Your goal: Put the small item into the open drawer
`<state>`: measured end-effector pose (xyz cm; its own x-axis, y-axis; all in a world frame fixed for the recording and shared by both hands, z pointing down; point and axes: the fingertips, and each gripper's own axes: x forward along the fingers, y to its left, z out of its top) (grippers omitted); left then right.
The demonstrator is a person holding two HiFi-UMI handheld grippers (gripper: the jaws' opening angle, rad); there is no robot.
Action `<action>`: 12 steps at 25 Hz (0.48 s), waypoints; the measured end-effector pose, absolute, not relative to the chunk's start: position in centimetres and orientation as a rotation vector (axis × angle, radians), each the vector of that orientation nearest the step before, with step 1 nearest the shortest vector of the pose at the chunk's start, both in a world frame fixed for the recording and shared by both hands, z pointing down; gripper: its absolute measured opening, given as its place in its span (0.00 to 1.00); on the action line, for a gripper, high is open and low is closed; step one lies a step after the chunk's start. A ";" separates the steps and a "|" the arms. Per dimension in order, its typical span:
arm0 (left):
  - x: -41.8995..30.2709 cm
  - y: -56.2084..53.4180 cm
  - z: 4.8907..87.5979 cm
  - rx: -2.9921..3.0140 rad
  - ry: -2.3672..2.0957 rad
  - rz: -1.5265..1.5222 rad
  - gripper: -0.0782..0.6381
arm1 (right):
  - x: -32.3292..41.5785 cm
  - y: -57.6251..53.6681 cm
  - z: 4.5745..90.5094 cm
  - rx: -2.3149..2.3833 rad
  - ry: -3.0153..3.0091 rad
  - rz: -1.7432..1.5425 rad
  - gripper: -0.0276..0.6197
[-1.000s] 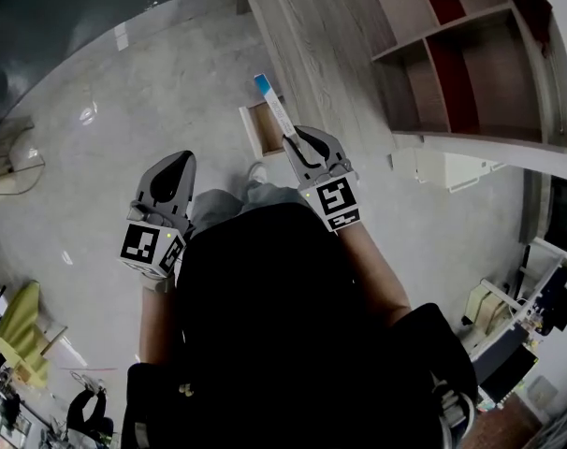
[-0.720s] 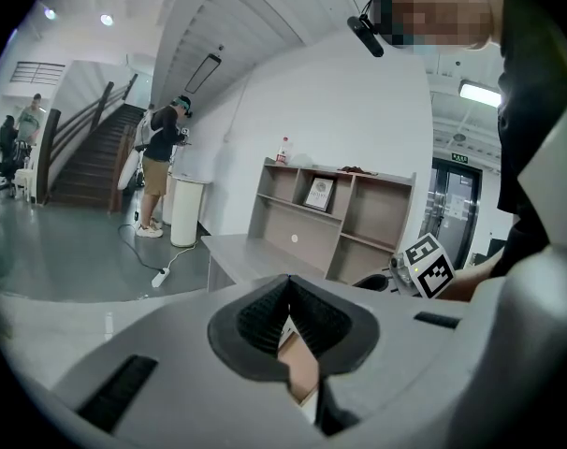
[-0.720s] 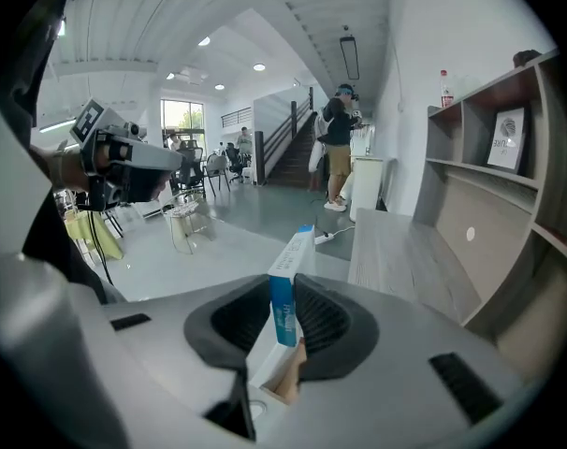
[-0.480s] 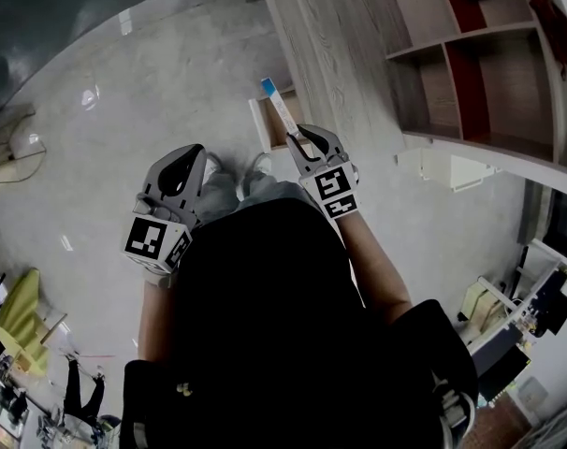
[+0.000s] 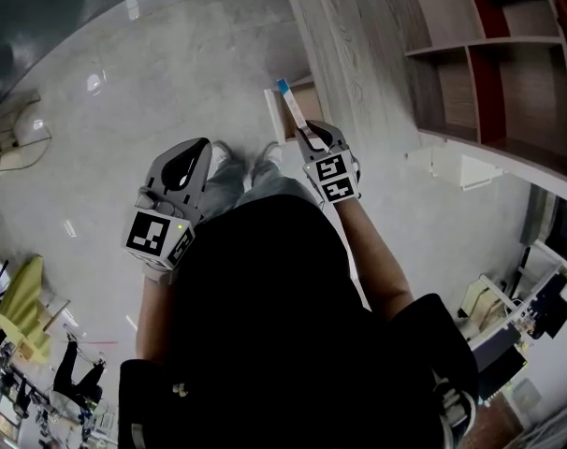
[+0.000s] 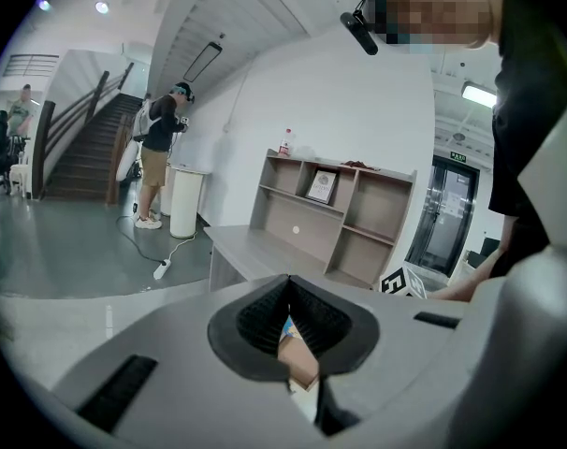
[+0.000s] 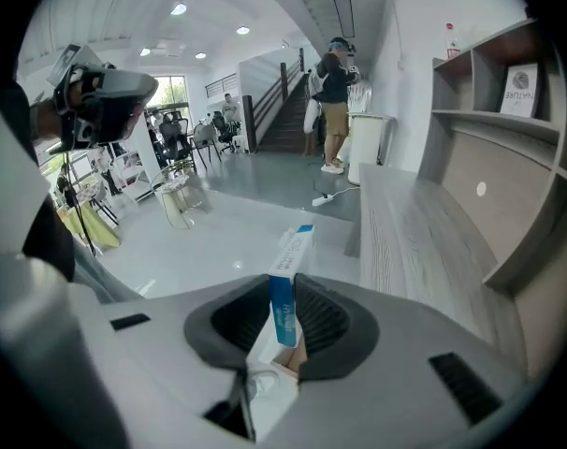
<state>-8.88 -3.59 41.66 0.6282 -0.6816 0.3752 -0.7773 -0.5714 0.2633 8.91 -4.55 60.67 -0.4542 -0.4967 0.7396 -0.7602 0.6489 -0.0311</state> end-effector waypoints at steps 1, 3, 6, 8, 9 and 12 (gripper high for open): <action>-9.0 -3.5 41.8 2.446 -1.157 0.329 0.11 | 8.9 -4.5 61.3 0.966 -2.135 0.477 0.18; -9.3 -3.4 42.1 2.439 -1.158 0.335 0.11 | 8.9 -4.4 62.5 0.955 -2.113 0.492 0.18; -9.8 -3.4 42.3 2.428 -1.164 0.341 0.11 | 8.9 -4.5 64.2 0.941 -2.077 0.512 0.19; -10.3 -3.3 42.4 2.420 -1.171 0.345 0.11 | 8.8 -4.5 65.2 0.931 -2.056 0.527 0.19; -10.5 -3.3 42.5 2.416 -1.176 0.347 0.11 | 8.7 -4.4 65.8 0.924 -2.045 0.531 0.19; -11.1 -3.1 42.7 2.400 -1.190 0.352 0.11 | 8.7 -4.2 67.5 0.897 -2.015 0.536 0.19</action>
